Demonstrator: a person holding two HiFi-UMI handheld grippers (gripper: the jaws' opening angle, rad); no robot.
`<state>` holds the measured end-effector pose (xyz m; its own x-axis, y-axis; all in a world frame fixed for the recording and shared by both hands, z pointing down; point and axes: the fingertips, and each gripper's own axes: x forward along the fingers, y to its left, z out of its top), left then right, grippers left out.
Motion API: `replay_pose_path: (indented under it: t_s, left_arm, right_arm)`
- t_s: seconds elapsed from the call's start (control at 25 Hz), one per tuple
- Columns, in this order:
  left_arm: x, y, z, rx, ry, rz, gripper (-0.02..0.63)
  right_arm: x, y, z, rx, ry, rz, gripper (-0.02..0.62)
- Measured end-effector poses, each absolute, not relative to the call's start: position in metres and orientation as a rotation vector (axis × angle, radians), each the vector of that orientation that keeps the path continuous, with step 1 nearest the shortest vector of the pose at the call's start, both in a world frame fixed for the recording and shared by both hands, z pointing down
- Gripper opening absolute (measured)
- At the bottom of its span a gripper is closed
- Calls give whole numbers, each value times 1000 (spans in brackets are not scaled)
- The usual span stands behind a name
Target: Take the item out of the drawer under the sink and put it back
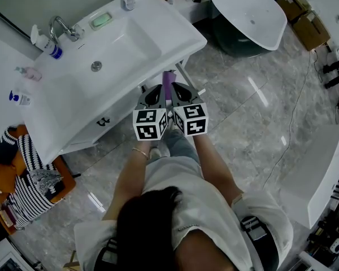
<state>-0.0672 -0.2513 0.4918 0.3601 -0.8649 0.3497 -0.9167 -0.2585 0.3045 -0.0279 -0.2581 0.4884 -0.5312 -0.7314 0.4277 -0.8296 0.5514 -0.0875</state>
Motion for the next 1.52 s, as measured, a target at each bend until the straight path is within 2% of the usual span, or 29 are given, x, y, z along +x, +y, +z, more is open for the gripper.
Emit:
replay_pose_path:
  t_s: [0.28,0.96,1.0,1.08,1.52]
  left_arm:
    - [-77,-251,504,2115,-1553,160,3]
    - [-82,-268,593,1843,-1512,322,3]
    - [-82,-271,597,1833,-1512,328,3]
    - [-81,-275,604,1817,-1513,340,3]
    - [-77,-291,645,1754,-1497,404,3]
  right_arm:
    - [-30,-261,495,1292,-2426,445,16]
    - [-8,-295,590,1215,-2183,748,23]
    - [-7,-299,595,1198,-2182,764,36]
    - [-8,-305,604,1169,-2184,785,123]
    - [-15,-337,657,1090,-2149,831,147]
